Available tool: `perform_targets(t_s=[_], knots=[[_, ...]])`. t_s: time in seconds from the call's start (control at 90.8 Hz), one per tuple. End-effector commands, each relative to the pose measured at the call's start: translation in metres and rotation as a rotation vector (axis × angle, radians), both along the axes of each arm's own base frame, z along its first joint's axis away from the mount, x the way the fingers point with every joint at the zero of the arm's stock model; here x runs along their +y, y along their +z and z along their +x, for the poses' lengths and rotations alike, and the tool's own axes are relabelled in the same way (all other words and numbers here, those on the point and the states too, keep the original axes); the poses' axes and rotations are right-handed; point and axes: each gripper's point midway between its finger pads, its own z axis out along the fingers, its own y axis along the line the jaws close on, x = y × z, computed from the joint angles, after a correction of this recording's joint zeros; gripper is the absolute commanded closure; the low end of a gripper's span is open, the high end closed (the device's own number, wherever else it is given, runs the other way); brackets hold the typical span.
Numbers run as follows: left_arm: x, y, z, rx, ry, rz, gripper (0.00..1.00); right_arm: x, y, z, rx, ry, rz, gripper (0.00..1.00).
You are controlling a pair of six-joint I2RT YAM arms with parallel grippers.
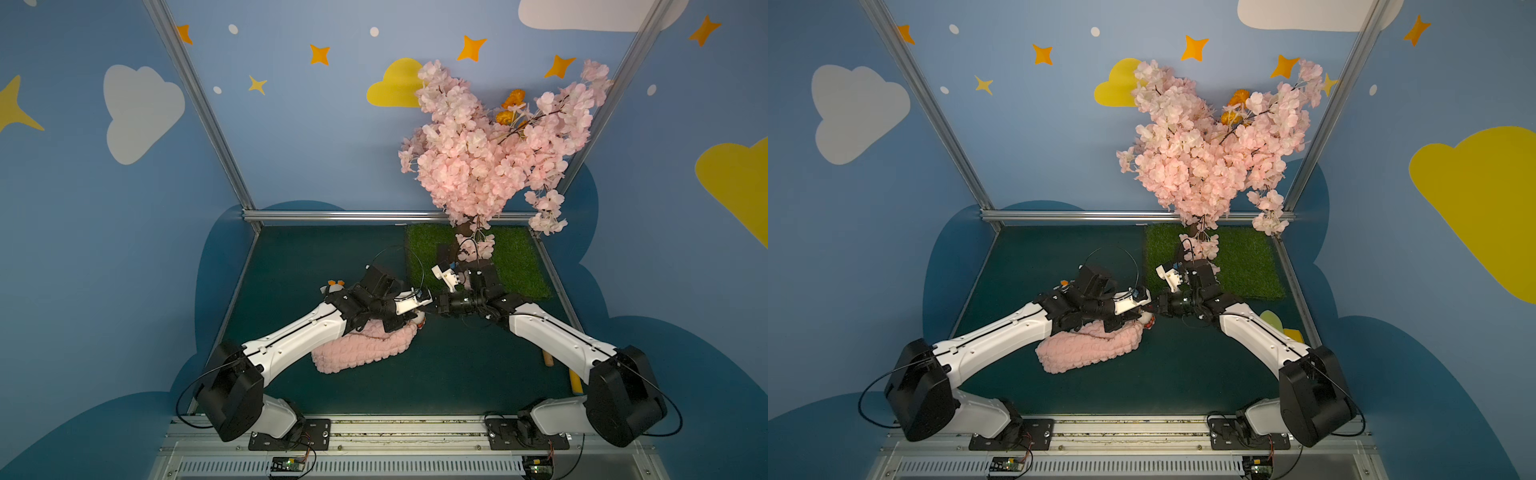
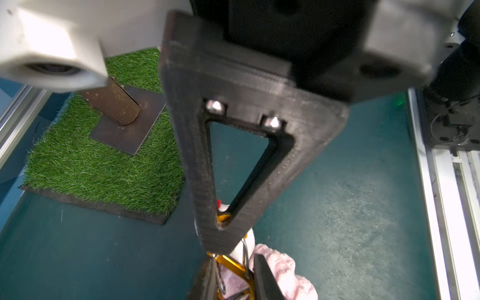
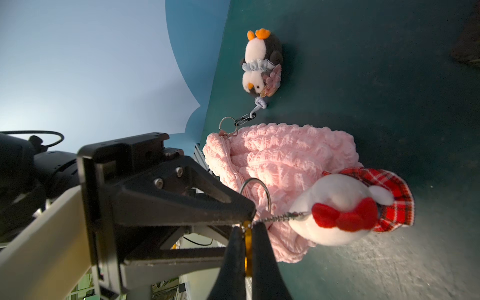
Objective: Remove the decoration from the bag
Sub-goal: Remove the decoration item from the bag.
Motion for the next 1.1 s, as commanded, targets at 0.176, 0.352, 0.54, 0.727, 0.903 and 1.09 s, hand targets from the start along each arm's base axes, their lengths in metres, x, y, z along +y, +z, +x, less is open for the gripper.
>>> perform_targets(t_s=[0.176,0.352,0.54,0.727,0.903,1.09], knots=[[-0.003,-0.001,0.003,-0.068,-0.006,0.076,0.89,0.003,0.005,-0.001,-0.015,0.011,-0.028,1.00],[-0.002,0.002,0.006,-0.065,0.020,0.086,0.92,0.004,0.002,-0.001,-0.017,0.015,-0.047,1.00],[-0.006,0.009,0.013,0.019,0.111,0.068,0.86,0.004,0.005,-0.001,-0.050,0.013,-0.051,1.00],[-0.009,0.010,0.016,0.094,0.191,0.055,0.84,0.002,0.009,0.000,-0.090,-0.004,-0.053,1.00],[-0.007,0.011,0.023,0.100,0.259,0.067,0.90,0.001,0.007,-0.001,-0.107,-0.004,-0.061,1.00],[-0.009,0.012,0.027,0.105,0.296,0.081,0.98,0.002,0.006,-0.003,-0.111,-0.001,-0.063,1.00]])
